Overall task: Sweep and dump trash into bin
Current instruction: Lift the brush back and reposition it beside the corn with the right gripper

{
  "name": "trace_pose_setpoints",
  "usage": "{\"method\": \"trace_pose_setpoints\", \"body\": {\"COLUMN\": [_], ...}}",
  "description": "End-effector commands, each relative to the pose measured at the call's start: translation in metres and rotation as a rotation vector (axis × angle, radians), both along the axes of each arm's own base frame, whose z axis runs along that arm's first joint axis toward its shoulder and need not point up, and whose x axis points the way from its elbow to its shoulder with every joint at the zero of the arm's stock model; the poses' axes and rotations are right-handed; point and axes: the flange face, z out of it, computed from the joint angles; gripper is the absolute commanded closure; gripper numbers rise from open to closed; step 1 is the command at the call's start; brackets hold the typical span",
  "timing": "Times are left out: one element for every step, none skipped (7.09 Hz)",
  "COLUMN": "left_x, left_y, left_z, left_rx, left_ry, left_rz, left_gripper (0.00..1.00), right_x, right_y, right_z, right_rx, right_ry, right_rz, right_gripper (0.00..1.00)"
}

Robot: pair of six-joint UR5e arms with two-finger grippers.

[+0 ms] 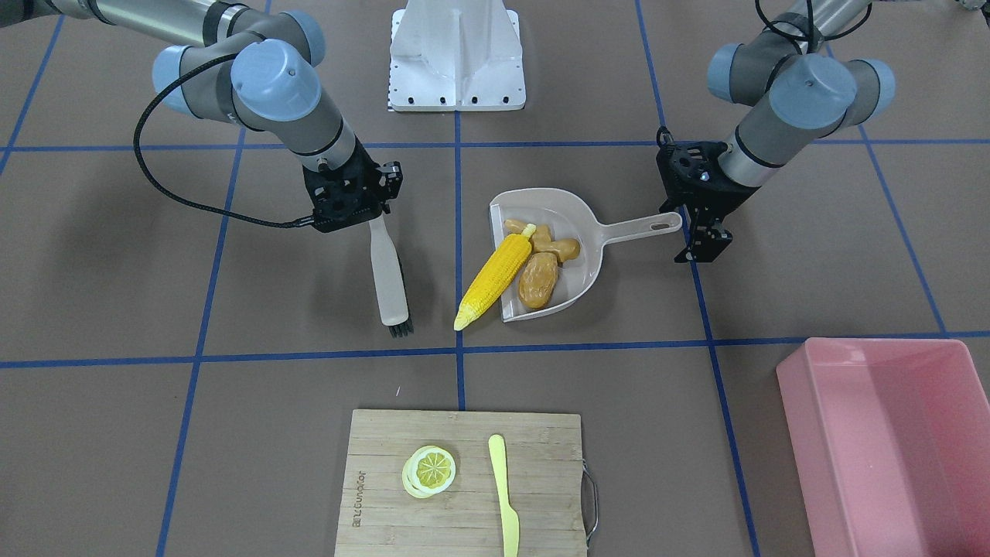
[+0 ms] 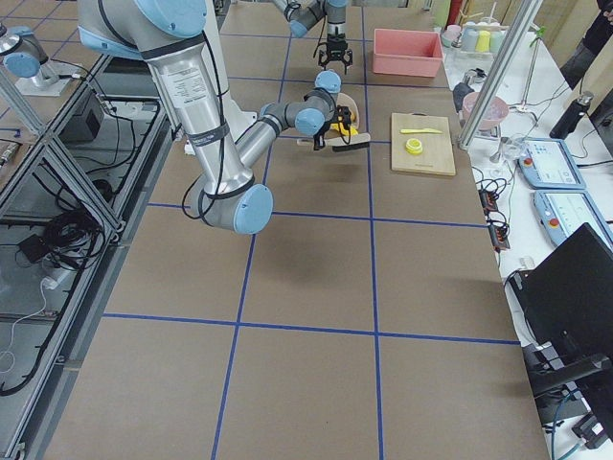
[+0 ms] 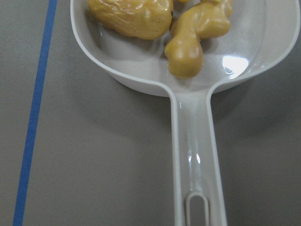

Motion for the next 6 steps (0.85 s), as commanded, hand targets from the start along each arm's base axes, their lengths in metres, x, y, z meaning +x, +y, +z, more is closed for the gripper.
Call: {"method": "trace_pose_setpoints", "body": {"left_x": [0.001,0.003,0.004,0.004,0.004,0.004], "left_y": [0.002,0.003,0.003,0.003,0.003,0.003], "left_z": [-0.003,-0.001,0.0,0.0,0.0,0.0], "left_rx": [-0.026,-0.028,-0.027,-0.026,-0.023,-0.022], "left_ry": [0.007,0.001,-0.002,-0.002,-0.003,-0.003], "left_rz": [-0.014,-0.011,-0.011,-0.01,-0.009,-0.008], "left_gripper": [0.03,0.03,0.03,0.03,0.03,0.03], "right_x": [-0.028,-0.04,-0.05,-0.062,-0.073,-0.086], "right_y": [-0.021,-0.028,-0.035,-0.042,-0.043,-0.032], "right_z": [0.007,0.005,-0.005,-0.017,-0.026,-0.037], "right_rx": [0.009,0.002,-0.002,-0.012,-0.018,-0.032], "right_ry": [0.064,0.075,0.073,0.073,0.073,0.066], "right_rz": [-0.035,-0.035,-0.037,-0.032,-0.034,-0.038], "right_gripper": [1.0,1.0,1.0,1.0,1.0,1.0]}}
